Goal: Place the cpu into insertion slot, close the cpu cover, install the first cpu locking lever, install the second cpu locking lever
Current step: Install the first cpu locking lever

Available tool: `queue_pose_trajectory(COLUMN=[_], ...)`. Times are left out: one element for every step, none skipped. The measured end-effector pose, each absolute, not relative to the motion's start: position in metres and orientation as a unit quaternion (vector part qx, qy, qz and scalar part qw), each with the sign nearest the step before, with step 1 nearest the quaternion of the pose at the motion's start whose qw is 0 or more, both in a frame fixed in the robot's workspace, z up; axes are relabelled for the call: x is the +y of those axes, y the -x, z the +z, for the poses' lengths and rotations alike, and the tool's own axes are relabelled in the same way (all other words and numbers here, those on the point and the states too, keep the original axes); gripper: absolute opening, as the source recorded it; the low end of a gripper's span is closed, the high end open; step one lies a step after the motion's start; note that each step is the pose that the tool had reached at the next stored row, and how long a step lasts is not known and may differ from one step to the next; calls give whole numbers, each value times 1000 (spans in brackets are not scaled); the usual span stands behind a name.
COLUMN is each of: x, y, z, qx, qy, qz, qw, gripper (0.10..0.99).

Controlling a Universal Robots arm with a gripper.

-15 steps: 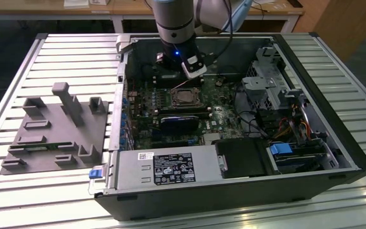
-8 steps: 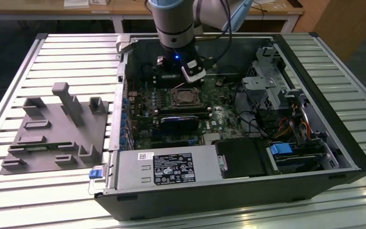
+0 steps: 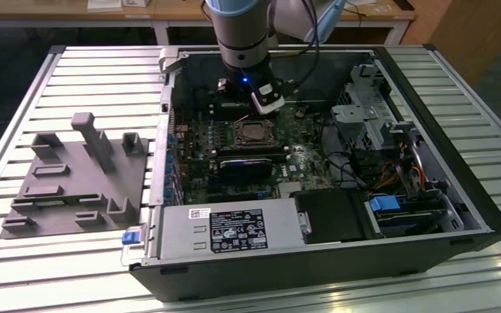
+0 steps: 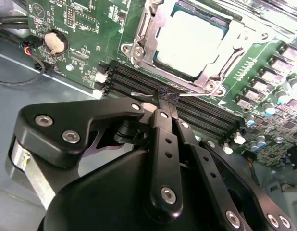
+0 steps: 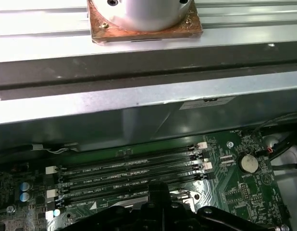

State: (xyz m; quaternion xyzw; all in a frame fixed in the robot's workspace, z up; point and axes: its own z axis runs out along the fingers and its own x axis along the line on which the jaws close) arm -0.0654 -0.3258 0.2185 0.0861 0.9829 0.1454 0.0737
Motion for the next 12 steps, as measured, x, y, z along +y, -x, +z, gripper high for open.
queue_pose_trajectory(x=[-326,-326,-326,-326,-326,-326,-326,-326,-326,-326,-326,-326], y=[65,65,65,65,65,65,65,66,66,66,67,67], z=[218,218,218,218,218,218,218,218,218,217,217,216], qx=[983,983,983,983,983,983,983,982,982,982,981,981], qy=[-86,-86,-86,-86,-86,-86,-86,-85,-85,-84,-84,-83], qz=[145,145,145,145,145,145,145,146,146,147,147,148], qw=[74,74,74,74,74,74,75,80,85,89,94,99], gripper=[106,106,106,106,106,106,106,106,106,106,106,106])
